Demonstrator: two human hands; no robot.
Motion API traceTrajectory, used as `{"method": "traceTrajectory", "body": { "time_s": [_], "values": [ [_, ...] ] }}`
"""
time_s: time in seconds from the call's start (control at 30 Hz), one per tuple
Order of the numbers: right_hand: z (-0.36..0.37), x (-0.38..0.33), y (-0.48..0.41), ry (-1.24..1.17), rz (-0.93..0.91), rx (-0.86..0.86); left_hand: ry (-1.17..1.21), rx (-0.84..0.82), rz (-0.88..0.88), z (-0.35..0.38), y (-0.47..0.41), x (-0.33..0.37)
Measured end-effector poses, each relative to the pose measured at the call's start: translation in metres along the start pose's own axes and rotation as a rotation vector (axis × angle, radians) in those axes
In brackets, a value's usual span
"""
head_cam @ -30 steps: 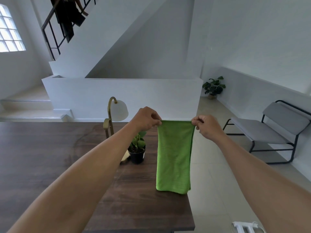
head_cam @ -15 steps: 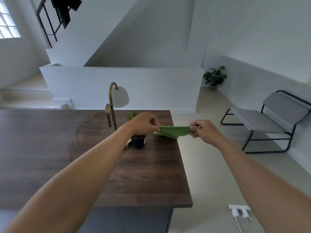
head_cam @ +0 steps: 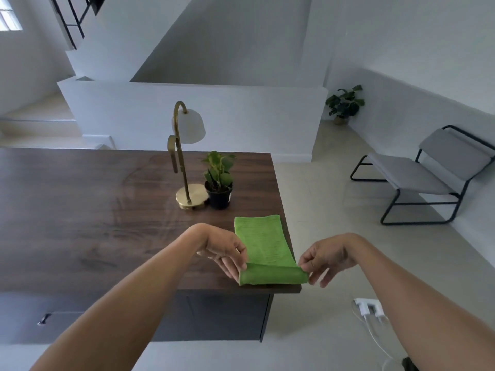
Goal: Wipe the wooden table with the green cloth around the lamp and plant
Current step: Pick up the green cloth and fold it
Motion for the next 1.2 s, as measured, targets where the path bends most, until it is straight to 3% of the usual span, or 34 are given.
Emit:
{"method": "traceTrajectory", "body": {
  "time_s": [0.07,0.17,0.23,0.4,0.6,0.8,1.03,1.2],
  "values": [
    [0.007,-0.001,0.002,-0.003,0.020,-0.100,0.054,-0.088,0.002,0.005,0.004,-0.003],
    [0.007,-0.008,0.001,-0.009,-0.019,-0.066,0.094,-0.053,0.026,-0.003,0.006,-0.005],
    [0.001,-0.016,-0.005,-0.038,-0.082,0.034,0.091,0.025,0.040,-0.014,0.006,-0.007],
    [-0.024,-0.037,-0.026,0.014,-0.266,0.516,0.107,0.355,0.089,-0.048,0.005,-0.004],
    [-0.034,-0.049,-0.058,0.113,-0.311,0.834,0.117,0.723,0.078,-0.068,-0.012,-0.011],
    [-0.041,-0.049,-0.082,0.206,-0.312,1.007,0.038,0.965,0.098,-0.080,-0.030,-0.018],
    [-0.045,-0.042,-0.099,0.248,-0.272,1.124,-0.055,1.095,0.061,-0.086,-0.042,-0.023],
    [-0.040,-0.046,-0.101,0.319,-0.261,1.214,-0.327,1.265,0.058,-0.075,-0.038,-0.016]
  ]
}}
Point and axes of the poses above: each hand's wrist, its own y-axis away from the middle knuckle, its own z-axis out of the palm, x = y × z, the point moved 5 cm from there along -y, towards the middle knuckle, and after that the axes turned 5 degrees about -z, right-handed, at the moved point
